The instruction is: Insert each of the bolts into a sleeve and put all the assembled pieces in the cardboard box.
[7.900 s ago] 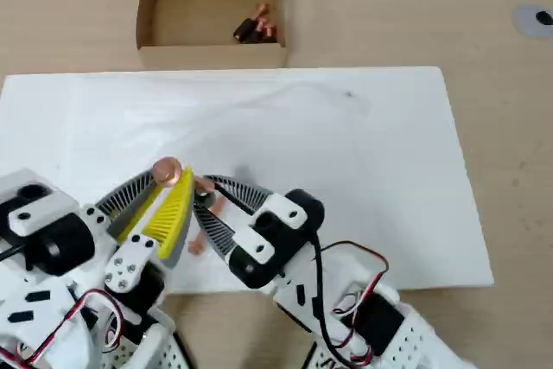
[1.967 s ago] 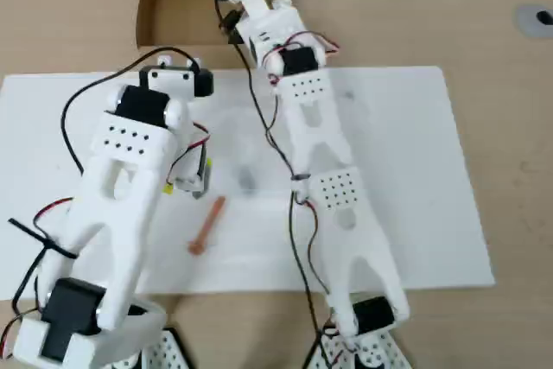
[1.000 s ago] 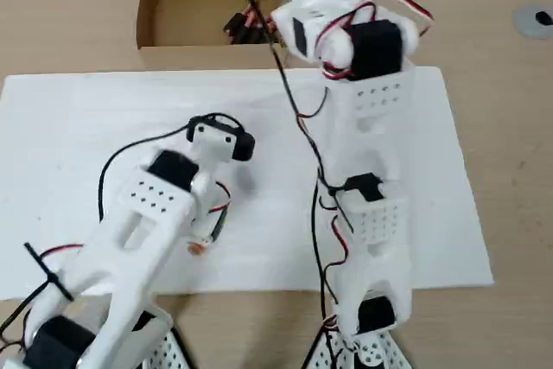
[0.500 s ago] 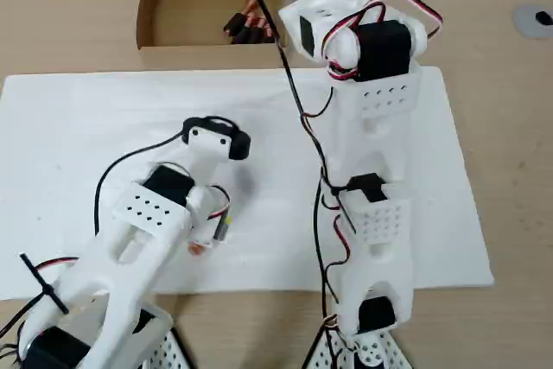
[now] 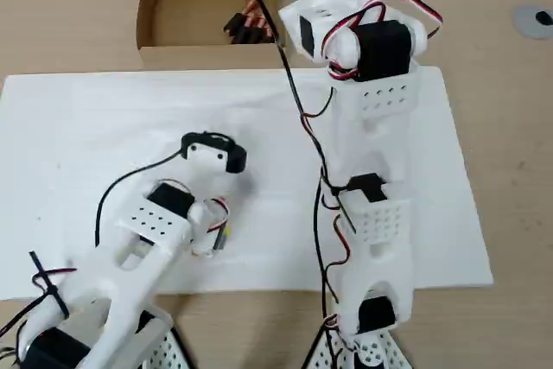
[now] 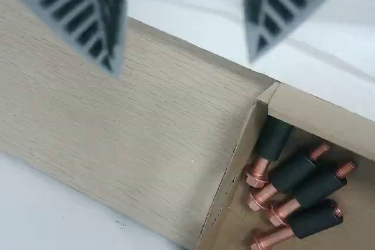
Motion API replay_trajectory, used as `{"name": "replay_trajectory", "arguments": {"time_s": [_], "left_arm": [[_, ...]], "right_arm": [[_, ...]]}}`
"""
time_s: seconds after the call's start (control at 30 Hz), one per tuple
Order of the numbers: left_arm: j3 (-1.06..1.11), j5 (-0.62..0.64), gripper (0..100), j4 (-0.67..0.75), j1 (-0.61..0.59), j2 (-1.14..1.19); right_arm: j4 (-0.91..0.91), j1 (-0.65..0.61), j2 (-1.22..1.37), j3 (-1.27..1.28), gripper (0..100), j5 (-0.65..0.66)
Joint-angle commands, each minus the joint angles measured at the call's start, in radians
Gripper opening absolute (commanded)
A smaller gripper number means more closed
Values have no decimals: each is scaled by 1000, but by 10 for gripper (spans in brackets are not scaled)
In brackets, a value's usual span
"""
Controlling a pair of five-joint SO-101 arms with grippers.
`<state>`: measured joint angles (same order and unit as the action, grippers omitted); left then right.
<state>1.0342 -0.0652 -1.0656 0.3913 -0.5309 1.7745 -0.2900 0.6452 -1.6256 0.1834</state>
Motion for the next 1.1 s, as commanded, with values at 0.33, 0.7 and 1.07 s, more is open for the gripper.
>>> {"name": "replay_trajectory", "arguments": {"time_s": [0.33,0.7,1.07], "left_arm": [[-51,-23,7,71,11,-27],[-425,-247,3,-299,6,-27],[-681,-1145,3,-643,-249,-27]], "right_arm": [[12,10,-74,-42,171,2],[12,16,-74,-42,171,2],[14,18,-74,-42,171,2]]}}
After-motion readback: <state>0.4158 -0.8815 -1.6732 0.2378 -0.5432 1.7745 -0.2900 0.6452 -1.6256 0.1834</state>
